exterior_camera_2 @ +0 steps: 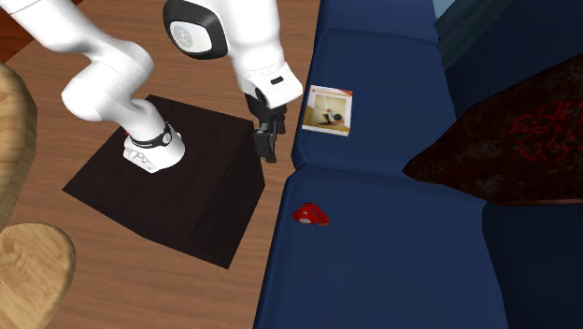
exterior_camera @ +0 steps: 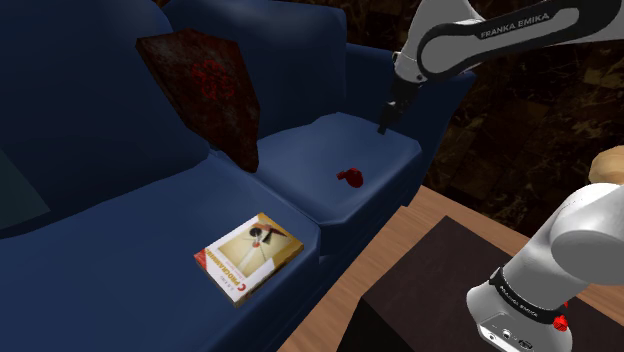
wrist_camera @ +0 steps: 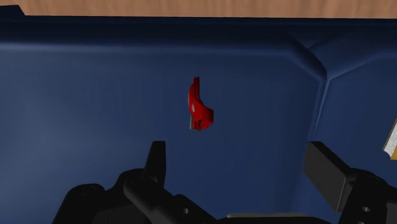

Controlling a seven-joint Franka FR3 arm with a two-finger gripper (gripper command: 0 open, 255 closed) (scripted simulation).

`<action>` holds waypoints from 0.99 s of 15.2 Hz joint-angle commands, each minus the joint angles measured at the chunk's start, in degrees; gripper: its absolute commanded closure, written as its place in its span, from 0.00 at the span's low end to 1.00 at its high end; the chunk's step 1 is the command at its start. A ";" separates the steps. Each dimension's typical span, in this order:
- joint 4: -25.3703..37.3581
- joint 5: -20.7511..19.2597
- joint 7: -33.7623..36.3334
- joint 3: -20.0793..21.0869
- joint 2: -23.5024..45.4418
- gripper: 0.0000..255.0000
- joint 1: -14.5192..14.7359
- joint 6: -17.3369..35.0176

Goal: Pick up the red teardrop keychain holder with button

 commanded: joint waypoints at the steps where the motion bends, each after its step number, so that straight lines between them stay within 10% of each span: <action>1: 0.99 -0.26 -0.17 -0.28 4.72 0.00 -0.15 3.11; 15: 12.76 -1.52 -0.52 -1.10 34.75 0.00 -0.91 16.49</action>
